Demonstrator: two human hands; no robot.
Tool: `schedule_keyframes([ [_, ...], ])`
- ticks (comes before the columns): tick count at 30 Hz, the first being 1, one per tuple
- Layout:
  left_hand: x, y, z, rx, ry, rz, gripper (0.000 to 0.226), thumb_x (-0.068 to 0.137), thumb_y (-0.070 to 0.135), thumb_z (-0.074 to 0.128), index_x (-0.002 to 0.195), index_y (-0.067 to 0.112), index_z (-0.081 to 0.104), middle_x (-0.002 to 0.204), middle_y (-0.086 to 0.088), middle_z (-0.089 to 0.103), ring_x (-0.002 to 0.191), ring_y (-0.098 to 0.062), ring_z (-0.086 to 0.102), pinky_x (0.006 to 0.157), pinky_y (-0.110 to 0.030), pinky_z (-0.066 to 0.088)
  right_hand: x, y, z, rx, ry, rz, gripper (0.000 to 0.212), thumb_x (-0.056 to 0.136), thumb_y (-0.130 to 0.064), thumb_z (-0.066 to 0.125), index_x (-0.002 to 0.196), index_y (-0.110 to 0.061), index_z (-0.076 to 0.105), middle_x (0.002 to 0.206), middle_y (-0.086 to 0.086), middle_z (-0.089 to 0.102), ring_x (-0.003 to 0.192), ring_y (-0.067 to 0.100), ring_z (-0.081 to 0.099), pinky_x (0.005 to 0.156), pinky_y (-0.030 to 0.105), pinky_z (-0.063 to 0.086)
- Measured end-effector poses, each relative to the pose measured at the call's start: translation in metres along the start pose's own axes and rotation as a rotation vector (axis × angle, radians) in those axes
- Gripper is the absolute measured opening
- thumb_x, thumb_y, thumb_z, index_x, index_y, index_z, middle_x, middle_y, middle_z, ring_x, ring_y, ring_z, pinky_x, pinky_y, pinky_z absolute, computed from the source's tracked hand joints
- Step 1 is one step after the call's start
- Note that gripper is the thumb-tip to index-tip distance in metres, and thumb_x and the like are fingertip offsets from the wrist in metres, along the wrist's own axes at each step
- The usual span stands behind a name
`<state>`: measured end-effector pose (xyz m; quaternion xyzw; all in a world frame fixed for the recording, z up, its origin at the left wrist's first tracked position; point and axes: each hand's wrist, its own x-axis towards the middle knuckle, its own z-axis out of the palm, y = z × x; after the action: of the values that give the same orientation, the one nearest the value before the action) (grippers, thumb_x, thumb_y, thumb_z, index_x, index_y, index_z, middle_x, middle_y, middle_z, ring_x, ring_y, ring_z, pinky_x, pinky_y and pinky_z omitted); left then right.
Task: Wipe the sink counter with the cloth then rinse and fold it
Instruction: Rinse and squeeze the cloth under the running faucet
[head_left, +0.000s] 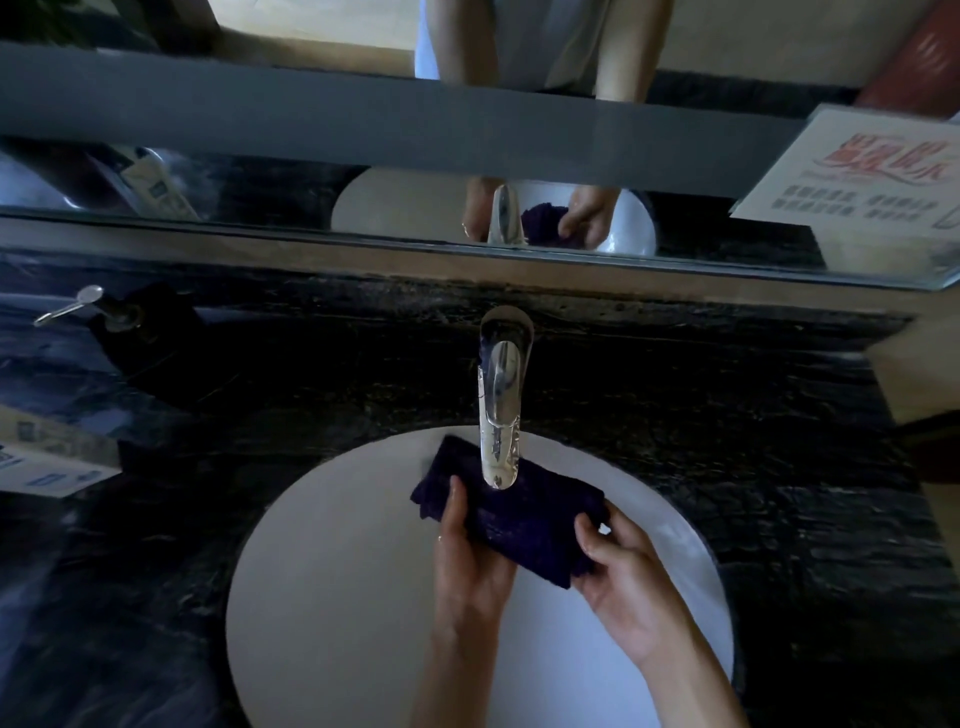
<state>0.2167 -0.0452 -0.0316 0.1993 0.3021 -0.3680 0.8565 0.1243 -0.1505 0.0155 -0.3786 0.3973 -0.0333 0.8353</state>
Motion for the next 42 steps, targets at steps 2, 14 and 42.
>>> schedule_keyframes([
  [2,-0.001,0.002,0.003,0.011,-0.025,0.016,0.056,0.095,0.041,0.049,0.135,0.002,0.058,0.129,-0.023,0.063,0.116,-0.034,0.061,0.116,-0.055,0.033,0.0,-0.003,-0.004,-0.049,-0.008,0.003,0.036,0.096,-0.005,0.054,0.13,-0.01,0.063,0.128,0.015,0.07,0.119,0.033,0.067,0.093,0.046,0.056],
  [14,0.002,0.013,-0.01,0.058,0.06,0.075,0.06,0.099,0.042,0.048,0.14,-0.001,0.052,0.131,-0.024,0.06,0.115,-0.036,0.062,0.103,-0.052,0.046,0.018,0.004,0.014,-0.203,0.092,0.078,0.027,0.101,-0.006,0.051,0.122,-0.014,0.067,0.112,0.013,0.077,0.103,0.032,0.073,0.081,0.039,0.058],
  [42,-0.002,0.008,0.022,0.408,-0.052,0.045,0.061,0.104,0.034,0.026,0.056,0.017,0.059,0.048,-0.004,0.046,0.036,-0.022,0.042,0.041,-0.026,0.023,-0.02,-0.075,0.111,-0.595,-0.048,-0.256,0.039,0.099,-0.031,0.06,0.087,0.006,0.063,0.066,0.001,0.065,0.049,0.013,0.049,0.042,0.022,0.036],
])
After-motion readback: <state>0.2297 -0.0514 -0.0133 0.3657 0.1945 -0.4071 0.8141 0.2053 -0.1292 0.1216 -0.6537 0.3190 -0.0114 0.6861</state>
